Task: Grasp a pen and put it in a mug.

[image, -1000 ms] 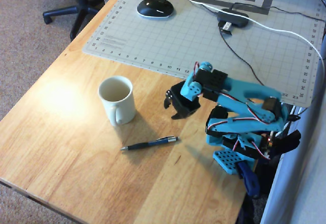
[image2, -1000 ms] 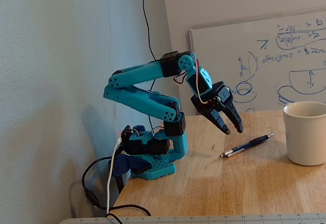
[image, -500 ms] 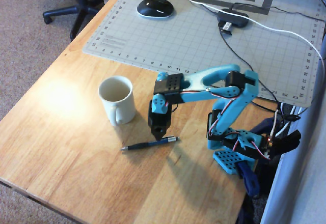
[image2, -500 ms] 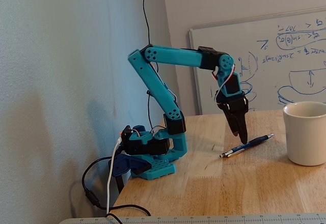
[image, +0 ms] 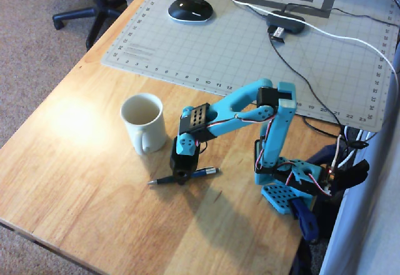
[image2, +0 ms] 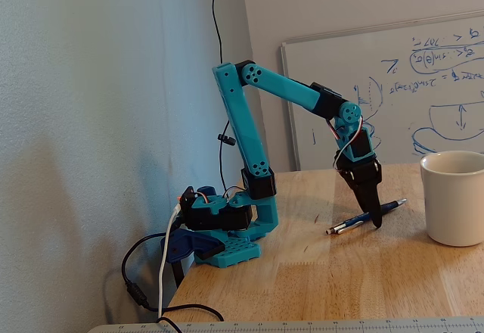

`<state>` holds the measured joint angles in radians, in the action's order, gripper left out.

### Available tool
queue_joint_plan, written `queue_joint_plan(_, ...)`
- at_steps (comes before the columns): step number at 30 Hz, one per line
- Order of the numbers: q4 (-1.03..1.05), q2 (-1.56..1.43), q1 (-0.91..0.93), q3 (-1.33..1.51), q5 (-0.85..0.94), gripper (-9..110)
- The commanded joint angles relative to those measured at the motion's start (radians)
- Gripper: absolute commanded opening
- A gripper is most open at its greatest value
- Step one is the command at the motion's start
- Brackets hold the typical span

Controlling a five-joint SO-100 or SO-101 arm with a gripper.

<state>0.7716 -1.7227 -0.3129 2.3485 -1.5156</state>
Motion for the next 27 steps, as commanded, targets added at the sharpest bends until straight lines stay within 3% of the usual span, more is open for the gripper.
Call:
queue_joint_plan(1,-0.014,-0.003,-0.006,0.0,-0.008,19)
queue_joint_plan(11,-0.015,-0.003,-0.006,0.0,0.006,0)
queue_joint_plan(18,-0.014,-0.04,0.0,0.032,0.008,0)
queue_joint_plan(27,-0.012,-0.316,0.006,0.236,0.009,0)
